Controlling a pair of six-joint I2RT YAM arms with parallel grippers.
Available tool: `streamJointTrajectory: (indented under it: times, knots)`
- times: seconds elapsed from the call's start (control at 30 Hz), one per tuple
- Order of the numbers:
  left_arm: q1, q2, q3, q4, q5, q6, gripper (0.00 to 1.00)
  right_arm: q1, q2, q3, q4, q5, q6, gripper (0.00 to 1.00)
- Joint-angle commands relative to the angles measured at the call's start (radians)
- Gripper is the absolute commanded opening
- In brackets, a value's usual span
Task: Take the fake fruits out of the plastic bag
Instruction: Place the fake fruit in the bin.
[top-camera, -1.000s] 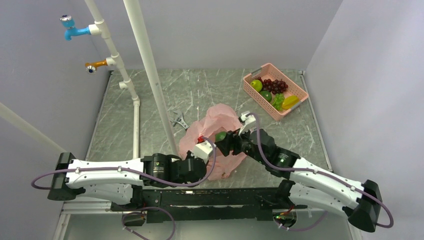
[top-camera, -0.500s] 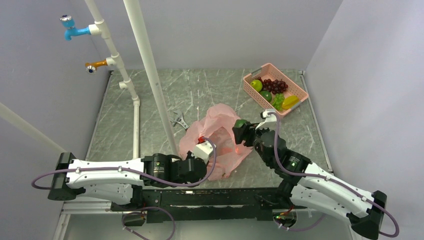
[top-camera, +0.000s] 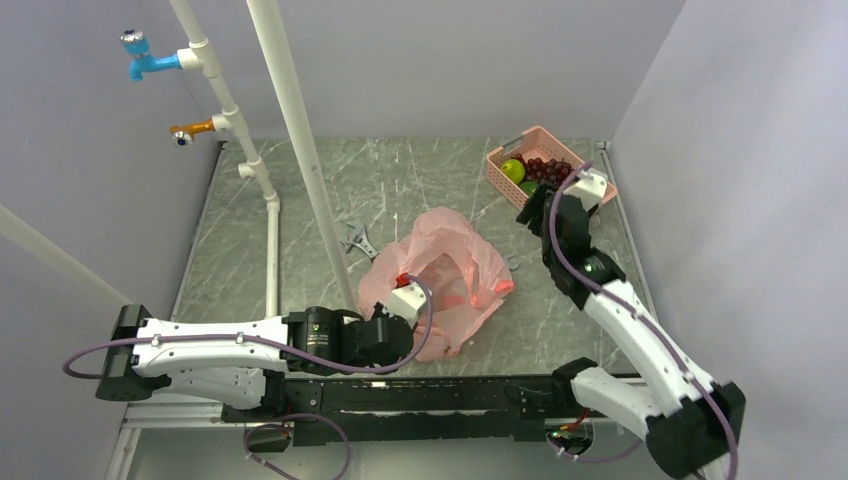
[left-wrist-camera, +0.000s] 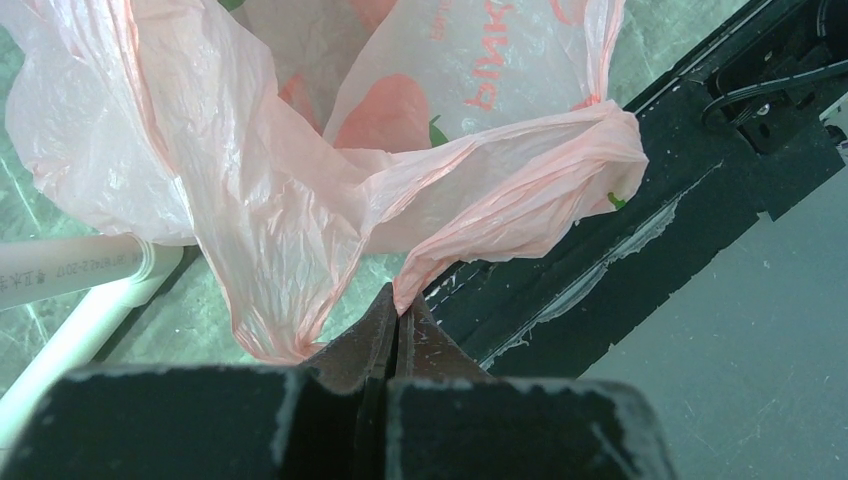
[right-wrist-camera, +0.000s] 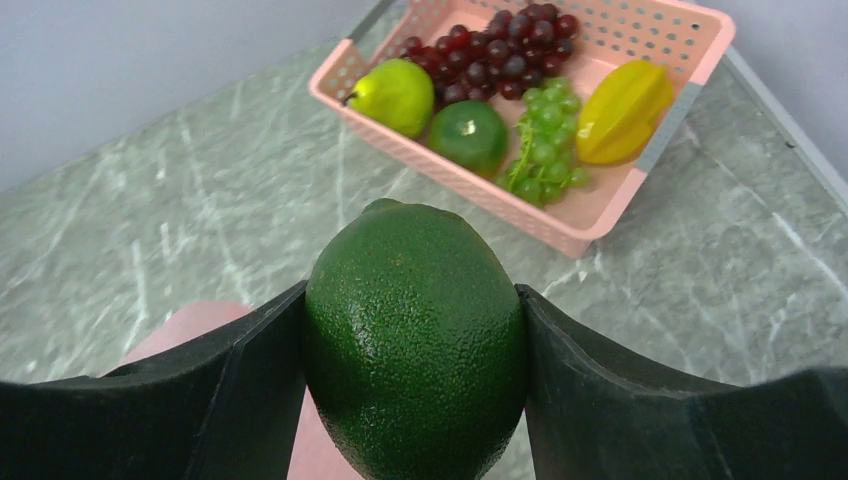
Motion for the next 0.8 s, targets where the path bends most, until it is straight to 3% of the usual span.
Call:
streamJointTrajectory:
  times: [0.0, 0.4, 0.77]
  knots:
    - [-0.005, -0.01, 0.023, -0.01, -0.012, 0.001, 0.0, -0.115, 0.149, 0.154, -0.002, -0.073, 0.009, 0.0]
    - [-0.003, -0.021, 0.02, -0.026, -0.025, -0.003, 0.0, -0.369, 0.615, 0.514, -0.053, -0.175, 0.025, 0.0]
    - [-0.003, -0.029, 0.014, -0.031, -0.019, -0.022, 0.0, -0.529, 1.092, 0.915, -0.277, -0.33, -0.009, 0.0]
